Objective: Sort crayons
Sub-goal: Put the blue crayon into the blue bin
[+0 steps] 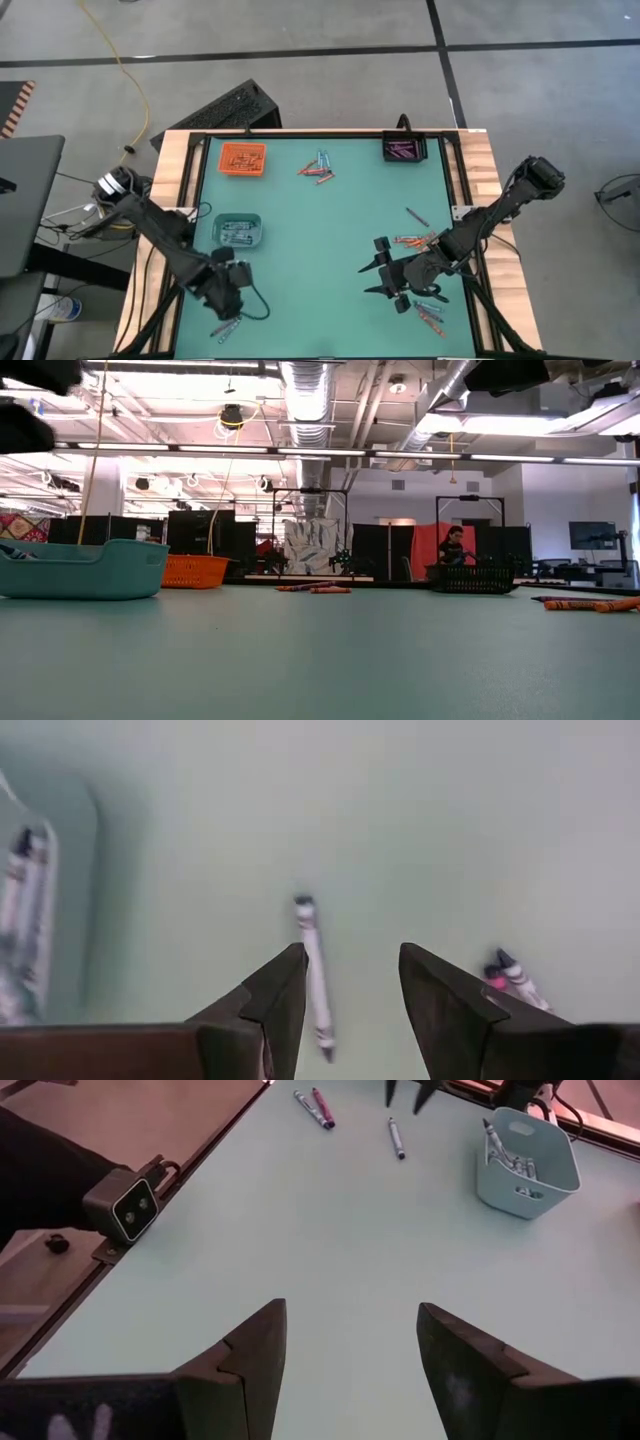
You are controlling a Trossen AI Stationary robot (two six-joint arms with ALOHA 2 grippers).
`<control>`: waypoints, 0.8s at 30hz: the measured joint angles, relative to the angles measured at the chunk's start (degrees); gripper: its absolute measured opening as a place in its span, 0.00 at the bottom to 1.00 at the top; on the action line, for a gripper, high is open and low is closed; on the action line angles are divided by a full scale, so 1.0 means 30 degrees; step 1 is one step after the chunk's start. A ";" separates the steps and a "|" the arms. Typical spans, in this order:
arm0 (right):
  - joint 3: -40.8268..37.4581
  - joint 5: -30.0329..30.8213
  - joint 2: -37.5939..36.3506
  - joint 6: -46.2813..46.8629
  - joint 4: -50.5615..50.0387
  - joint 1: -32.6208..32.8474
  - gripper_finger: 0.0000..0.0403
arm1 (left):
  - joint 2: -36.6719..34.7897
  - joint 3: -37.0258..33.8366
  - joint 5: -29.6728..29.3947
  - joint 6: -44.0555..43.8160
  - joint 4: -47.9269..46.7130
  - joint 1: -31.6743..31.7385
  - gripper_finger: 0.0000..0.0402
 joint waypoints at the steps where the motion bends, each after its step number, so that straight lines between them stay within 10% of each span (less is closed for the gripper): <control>1: -0.0003 0.0000 0.0000 0.0007 0.0004 0.0000 0.54 | 0.0154 0.0000 -0.0131 -0.0698 0.0024 -0.0363 0.38; 24: -0.0003 0.0000 0.0000 0.0007 0.0066 -0.0036 0.54 | 0.4580 -0.0031 0.0023 -0.4508 -0.0074 -0.1651 0.26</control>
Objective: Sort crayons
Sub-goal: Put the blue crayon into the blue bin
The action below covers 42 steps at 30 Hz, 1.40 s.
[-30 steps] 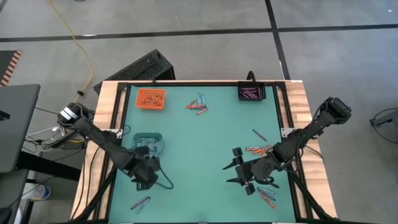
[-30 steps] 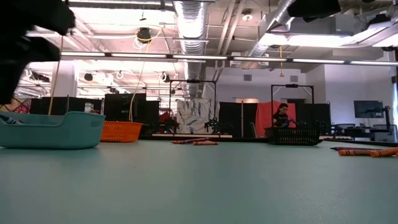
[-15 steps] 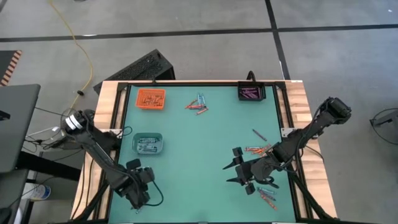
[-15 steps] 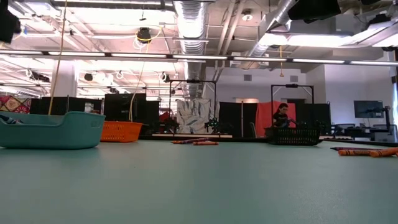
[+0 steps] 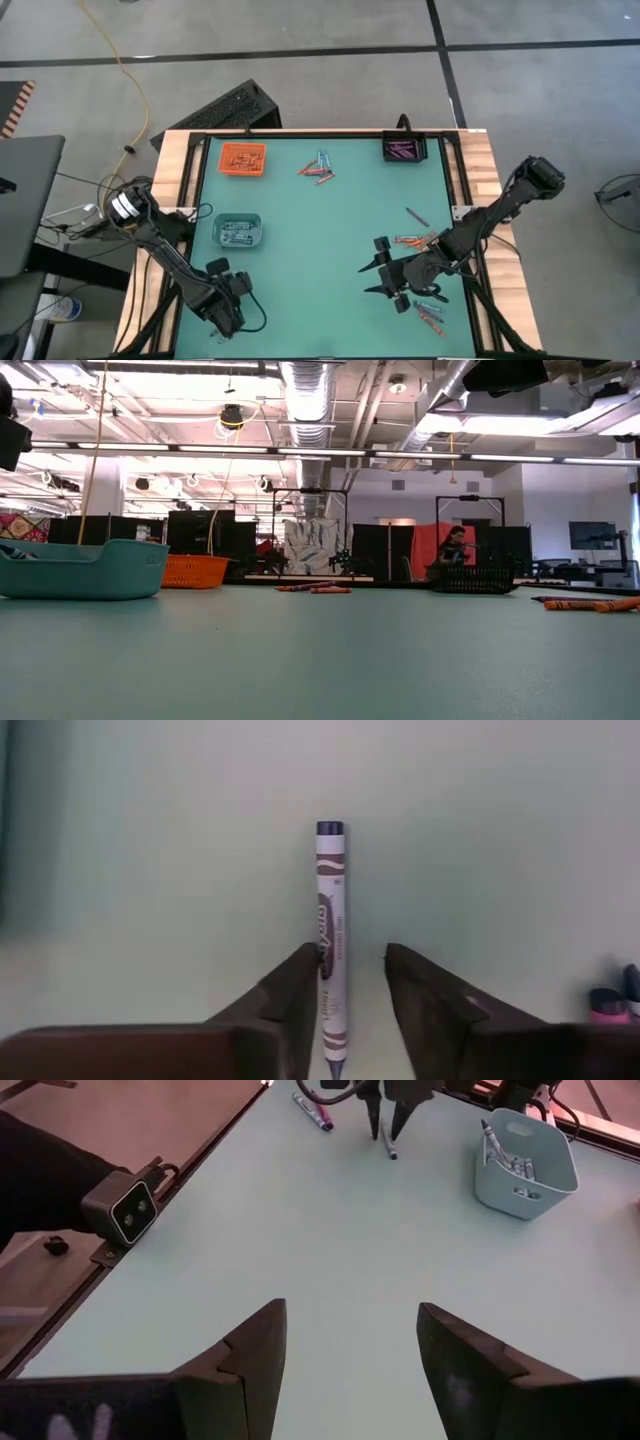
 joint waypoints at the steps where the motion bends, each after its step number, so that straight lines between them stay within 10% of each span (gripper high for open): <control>1: 0.0000 0.0005 0.0000 0.0000 0.0000 0.0000 0.54 | 0.0000 -0.0007 0.0000 0.0066 0.0026 0.0000 0.23; 7: 0.0000 0.0001 0.0000 0.0000 -0.0004 0.0000 0.54 | 0.0015 -0.0015 0.0004 0.0766 0.0096 0.0000 0.02; 25: 0.0000 0.0015 0.0000 -0.0006 -0.0015 0.0000 0.54 | 0.0015 0.4268 -0.3263 0.4031 -0.7787 0.1085 0.00; 42: 0.0000 0.0016 0.0000 0.0146 -0.0148 0.0197 0.54 | 0.0000 0.5756 -0.5148 1.2485 -1.3306 0.7421 0.00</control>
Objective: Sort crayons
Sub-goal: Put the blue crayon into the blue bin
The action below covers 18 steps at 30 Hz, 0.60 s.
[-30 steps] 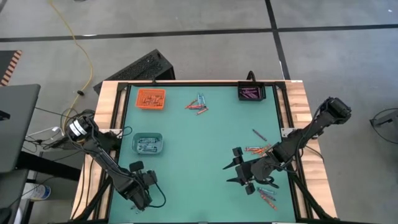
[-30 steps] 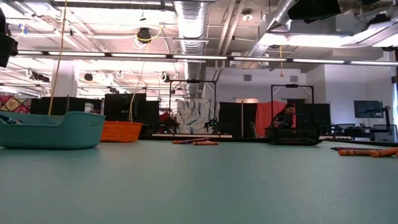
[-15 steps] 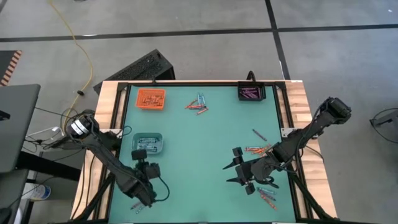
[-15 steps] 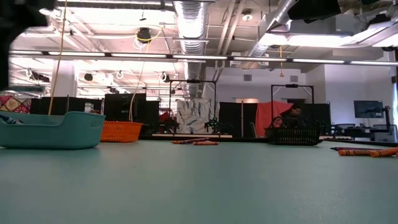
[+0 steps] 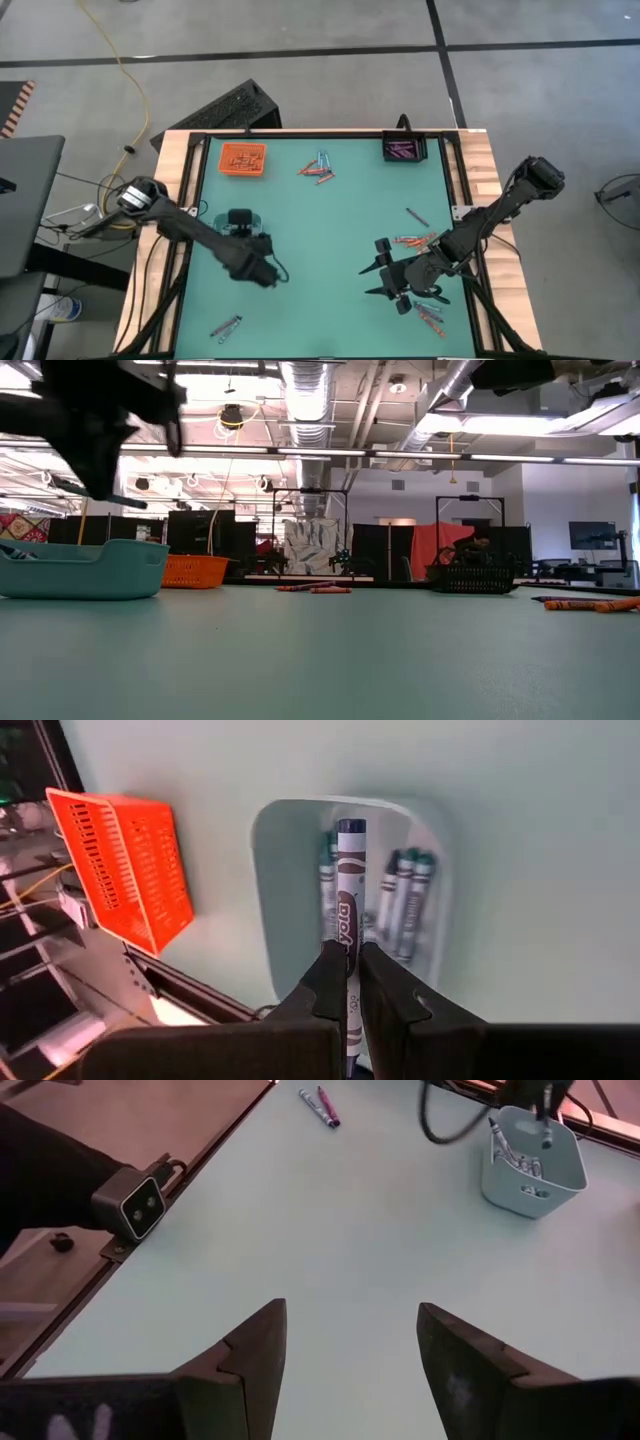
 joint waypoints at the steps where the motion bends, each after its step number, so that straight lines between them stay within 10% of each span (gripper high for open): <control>1: 0.0000 -0.0001 0.0000 0.0001 -0.0013 0.0000 0.54 | 0.0000 0.0000 0.0107 0.0513 -0.0025 0.0429 0.00; 18: -0.0007 0.0014 0.3107 0.0072 0.0777 0.0226 0.54 | -0.2572 -0.4540 0.4372 0.2905 0.2840 0.4170 0.00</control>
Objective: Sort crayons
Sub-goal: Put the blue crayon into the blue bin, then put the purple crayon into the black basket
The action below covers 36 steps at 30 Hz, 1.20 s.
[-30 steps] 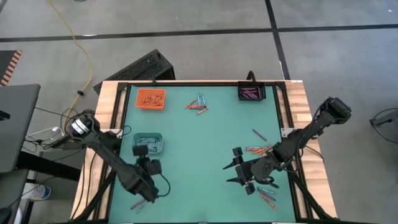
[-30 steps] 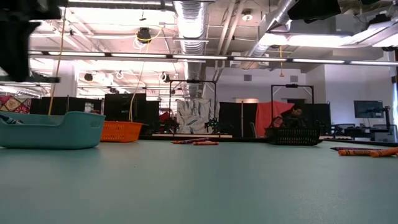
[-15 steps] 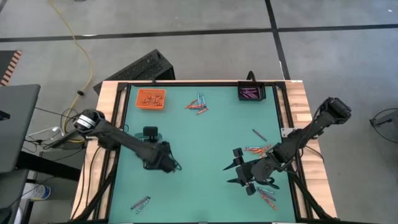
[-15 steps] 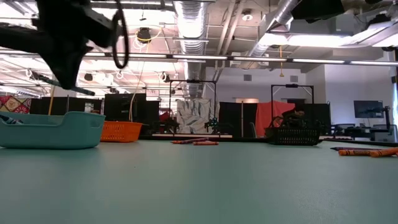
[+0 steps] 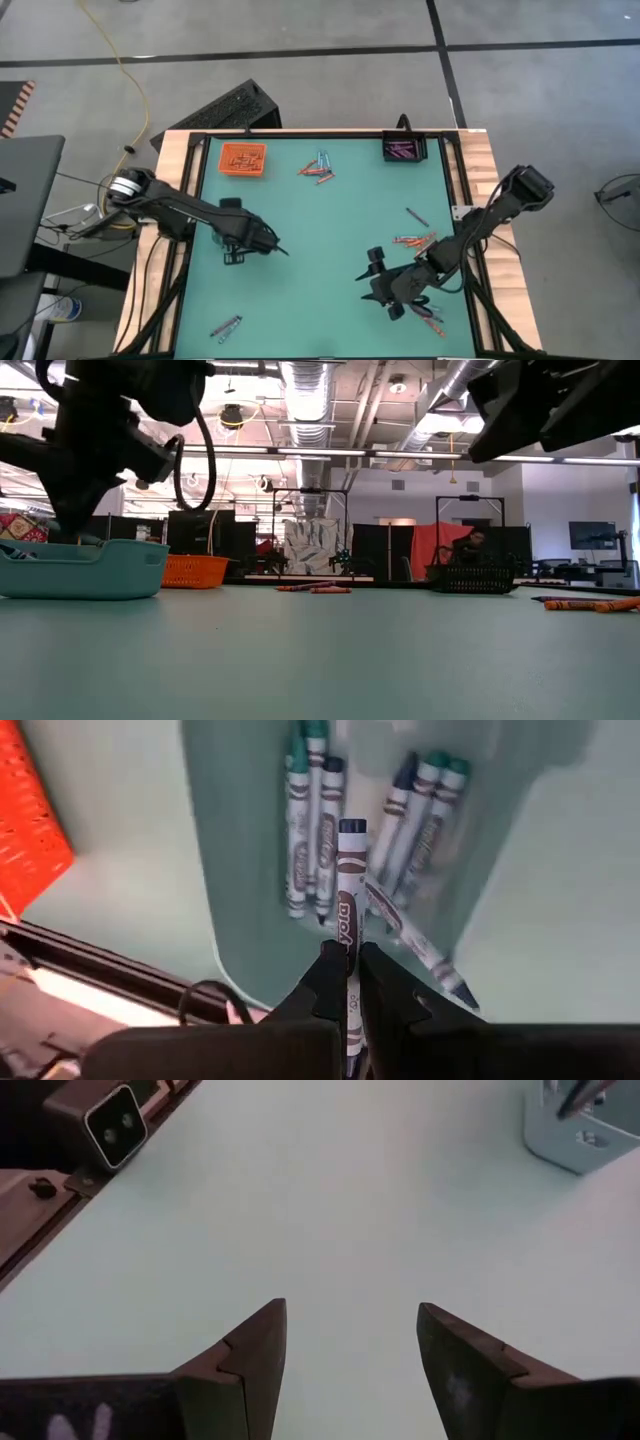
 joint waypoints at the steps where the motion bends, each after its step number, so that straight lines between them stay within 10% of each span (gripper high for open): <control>1: 0.0000 -0.0003 0.0028 -0.0056 0.0172 0.0000 0.54 | -0.0385 -0.0254 -0.0185 -0.0189 0.0403 0.0000 0.00; 16: 0.0000 -0.0029 -0.0025 -0.0568 0.1840 -0.0007 0.54 | -0.5050 -0.0851 -0.1515 -0.4579 0.1464 -0.1219 0.32; 36: 0.0007 -0.0080 -0.0039 -0.0371 0.2621 0.0221 0.54 | -0.3938 -0.0831 0.0404 -1.2812 0.7316 -1.0182 0.34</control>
